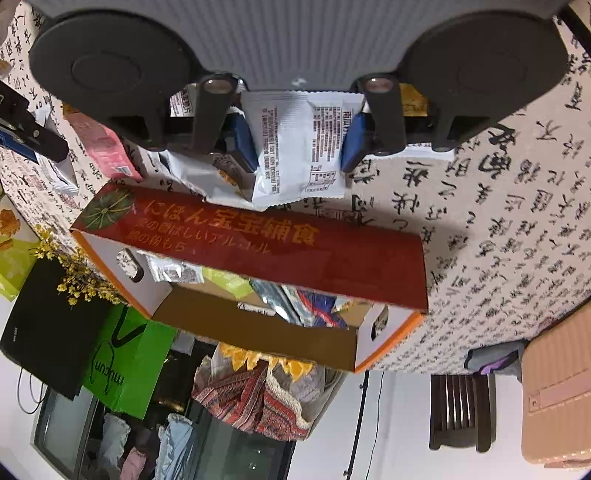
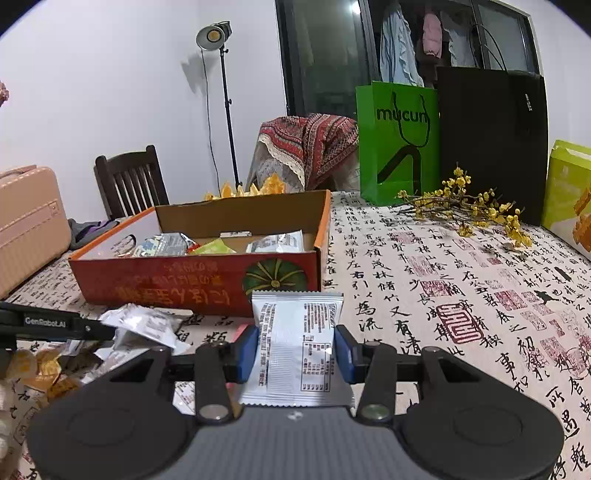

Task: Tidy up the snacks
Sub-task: 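Lower both sachets into the cardboard box and open both grippers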

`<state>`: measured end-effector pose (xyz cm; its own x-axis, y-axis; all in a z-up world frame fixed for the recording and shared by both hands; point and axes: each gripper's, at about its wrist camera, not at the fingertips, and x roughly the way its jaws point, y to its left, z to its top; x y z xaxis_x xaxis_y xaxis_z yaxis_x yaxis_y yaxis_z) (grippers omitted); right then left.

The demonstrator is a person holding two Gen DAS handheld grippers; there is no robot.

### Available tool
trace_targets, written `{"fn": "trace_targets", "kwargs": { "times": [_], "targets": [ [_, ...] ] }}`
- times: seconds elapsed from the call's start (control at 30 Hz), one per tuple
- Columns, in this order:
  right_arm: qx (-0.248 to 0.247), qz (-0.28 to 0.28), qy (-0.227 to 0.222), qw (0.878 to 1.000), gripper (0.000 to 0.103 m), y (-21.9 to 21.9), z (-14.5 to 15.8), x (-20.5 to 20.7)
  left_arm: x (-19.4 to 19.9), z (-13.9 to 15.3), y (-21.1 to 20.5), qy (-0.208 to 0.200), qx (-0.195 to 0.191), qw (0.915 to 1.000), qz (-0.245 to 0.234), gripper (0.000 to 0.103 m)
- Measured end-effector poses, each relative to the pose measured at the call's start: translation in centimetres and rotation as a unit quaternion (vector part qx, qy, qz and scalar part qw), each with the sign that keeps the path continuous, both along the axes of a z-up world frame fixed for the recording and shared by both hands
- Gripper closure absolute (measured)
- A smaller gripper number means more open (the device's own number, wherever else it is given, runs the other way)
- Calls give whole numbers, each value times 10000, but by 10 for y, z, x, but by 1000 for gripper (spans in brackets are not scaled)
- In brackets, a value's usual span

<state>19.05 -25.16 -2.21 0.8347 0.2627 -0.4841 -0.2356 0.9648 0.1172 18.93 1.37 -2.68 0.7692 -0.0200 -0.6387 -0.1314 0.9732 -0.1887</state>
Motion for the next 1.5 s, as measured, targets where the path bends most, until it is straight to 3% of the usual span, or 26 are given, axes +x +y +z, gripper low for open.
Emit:
{"fn": "trace_targets", "kwargs": {
  "times": [0.43, 0.87, 1.2, 1.37, 1.43, 1.47, 1.5],
  "targets": [
    [-37, 213, -575, 9981, 60, 12, 32, 4, -3, 43, 8, -758, 243, 9968, -7, 52],
    [211, 368, -625, 9971, 60, 48, 61, 72, 52, 72, 10, -1090, 212, 9938, 21, 52],
    [-10, 185, -720, 9972, 60, 77, 45, 119, 94, 55, 15, -1155, 378, 9920, 342, 52],
    [-28, 271, -500, 9984, 60, 78, 29, 127, 98, 41, 16, -1127, 506, 9918, 315, 52],
    [41, 348, -417, 9985, 59, 77, 26, 129, 98, 38, 15, -1138, 537, 9917, 278, 49],
    [36, 362, -392, 9986, 58, 76, 25, 129, 97, 37, 15, -1158, 544, 9915, 251, 45],
    [27, 385, -365, 9986, 57, 76, 24, 129, 95, 36, 14, -1189, 533, 9912, 237, 34]
  ]
}}
